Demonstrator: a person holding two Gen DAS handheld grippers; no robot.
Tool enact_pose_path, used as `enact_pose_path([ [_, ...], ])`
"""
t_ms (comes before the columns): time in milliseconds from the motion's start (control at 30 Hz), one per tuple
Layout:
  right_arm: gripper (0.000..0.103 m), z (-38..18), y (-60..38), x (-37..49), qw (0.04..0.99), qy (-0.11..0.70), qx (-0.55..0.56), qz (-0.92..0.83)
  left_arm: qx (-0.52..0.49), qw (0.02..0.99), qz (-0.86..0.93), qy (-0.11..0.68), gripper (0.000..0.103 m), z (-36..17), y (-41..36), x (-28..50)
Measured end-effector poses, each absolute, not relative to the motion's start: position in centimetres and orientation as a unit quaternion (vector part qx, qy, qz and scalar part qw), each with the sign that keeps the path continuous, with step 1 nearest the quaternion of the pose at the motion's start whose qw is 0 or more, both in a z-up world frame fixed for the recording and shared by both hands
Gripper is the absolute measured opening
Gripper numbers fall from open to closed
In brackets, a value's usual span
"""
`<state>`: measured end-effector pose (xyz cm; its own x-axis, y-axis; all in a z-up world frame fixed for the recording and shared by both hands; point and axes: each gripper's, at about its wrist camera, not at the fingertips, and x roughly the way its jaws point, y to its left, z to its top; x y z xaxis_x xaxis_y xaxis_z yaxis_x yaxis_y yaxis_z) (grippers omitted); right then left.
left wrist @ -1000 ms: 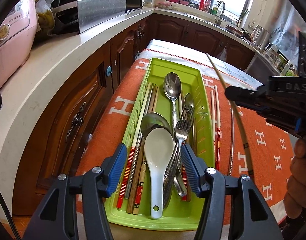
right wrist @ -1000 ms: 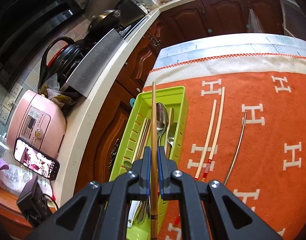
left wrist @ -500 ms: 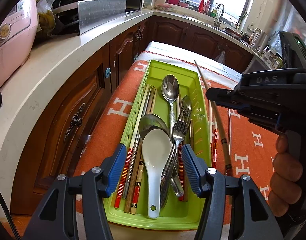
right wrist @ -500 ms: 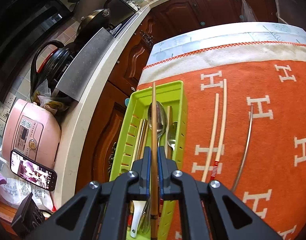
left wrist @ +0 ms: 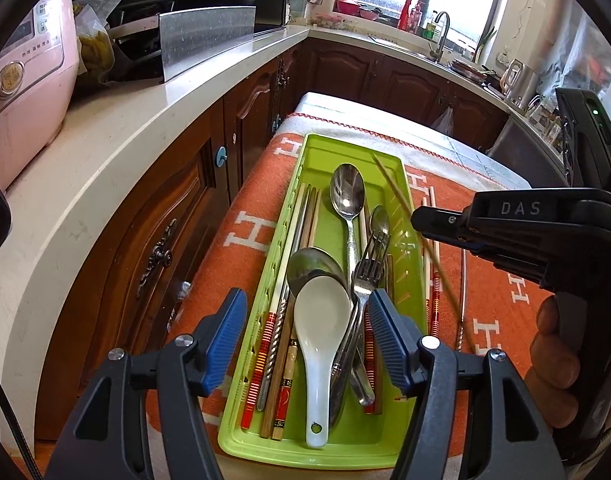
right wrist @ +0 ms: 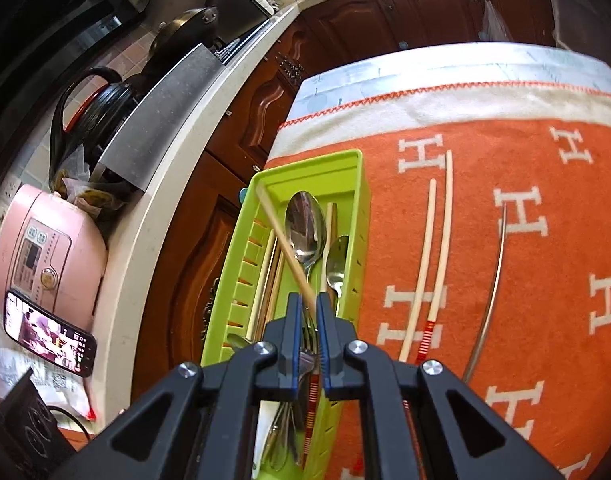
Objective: Organize utensils
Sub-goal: 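Lower the wooden chopstick into the green tray and open the right tool, then grasp the twisted steel chopstick with the left tool while the right tool grasps another wooden chopstick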
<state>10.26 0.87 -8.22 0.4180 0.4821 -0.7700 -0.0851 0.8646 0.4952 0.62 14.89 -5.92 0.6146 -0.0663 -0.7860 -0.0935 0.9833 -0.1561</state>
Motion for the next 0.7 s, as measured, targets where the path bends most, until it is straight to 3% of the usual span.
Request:
enact_pose_path([
  [333,0.009,-8.3,-0.6,10.2,0.827,0.506,0.177,0.171,-0.086,0.895,0.005,0.438,0.063,-5.9,14.8,0.3],
  [700,0.009,-9.0,-8.9,12.3,0.846,0.510,0.103,0.117,-0.076,0.895,-0.021,0.439,0.064,-5.5,12.8,0.8],
])
